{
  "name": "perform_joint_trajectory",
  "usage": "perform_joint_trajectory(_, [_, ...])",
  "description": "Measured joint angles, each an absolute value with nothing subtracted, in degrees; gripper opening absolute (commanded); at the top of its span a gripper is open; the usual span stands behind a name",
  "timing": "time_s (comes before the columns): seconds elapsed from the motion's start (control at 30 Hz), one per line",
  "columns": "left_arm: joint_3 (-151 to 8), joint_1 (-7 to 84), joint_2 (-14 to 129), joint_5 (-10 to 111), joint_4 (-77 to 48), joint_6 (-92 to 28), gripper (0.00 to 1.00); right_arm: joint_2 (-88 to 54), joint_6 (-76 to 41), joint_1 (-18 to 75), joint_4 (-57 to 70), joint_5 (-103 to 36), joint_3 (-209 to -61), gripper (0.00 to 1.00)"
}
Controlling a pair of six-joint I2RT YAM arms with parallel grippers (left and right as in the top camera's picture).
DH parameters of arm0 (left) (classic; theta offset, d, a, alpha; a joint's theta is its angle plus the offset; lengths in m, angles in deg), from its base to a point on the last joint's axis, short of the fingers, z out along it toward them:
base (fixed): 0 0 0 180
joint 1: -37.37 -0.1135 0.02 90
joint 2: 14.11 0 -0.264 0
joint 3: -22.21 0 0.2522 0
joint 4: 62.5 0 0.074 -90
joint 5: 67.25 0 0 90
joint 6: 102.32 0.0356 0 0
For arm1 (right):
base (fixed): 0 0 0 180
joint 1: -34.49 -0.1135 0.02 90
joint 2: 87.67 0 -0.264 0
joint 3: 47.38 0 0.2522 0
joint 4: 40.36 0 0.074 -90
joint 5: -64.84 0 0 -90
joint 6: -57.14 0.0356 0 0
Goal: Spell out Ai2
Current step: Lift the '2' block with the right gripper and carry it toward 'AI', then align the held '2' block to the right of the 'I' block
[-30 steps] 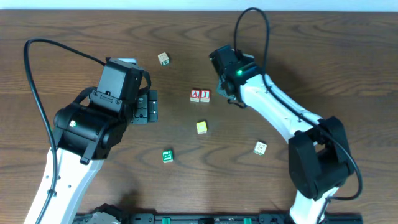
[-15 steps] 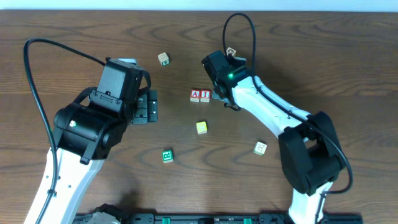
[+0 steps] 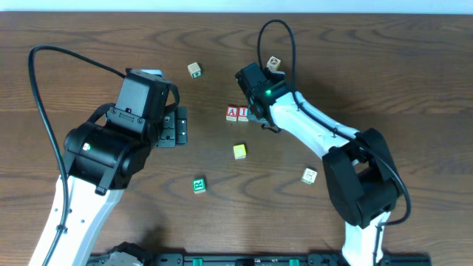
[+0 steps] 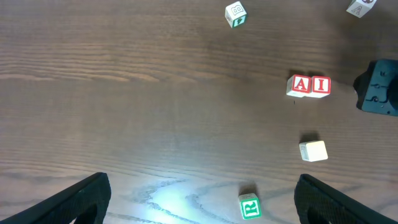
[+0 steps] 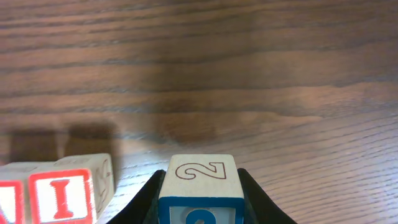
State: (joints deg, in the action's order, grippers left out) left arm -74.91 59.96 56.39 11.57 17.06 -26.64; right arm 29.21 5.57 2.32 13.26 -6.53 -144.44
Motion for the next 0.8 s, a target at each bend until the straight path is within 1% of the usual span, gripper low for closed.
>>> perform_joint_trajectory(0.37, [-74.9,60.0,56.4,11.6,17.1,-26.6,0.96,29.2,1.0,2.1,11.8,-8.9,-144.4,0.22])
perform_joint_trajectory(0.8, [-74.9,60.0,56.4,11.6,17.1,-26.6,0.95,31.4,0.5,2.1,11.9,-10.1,-144.4,0.23])
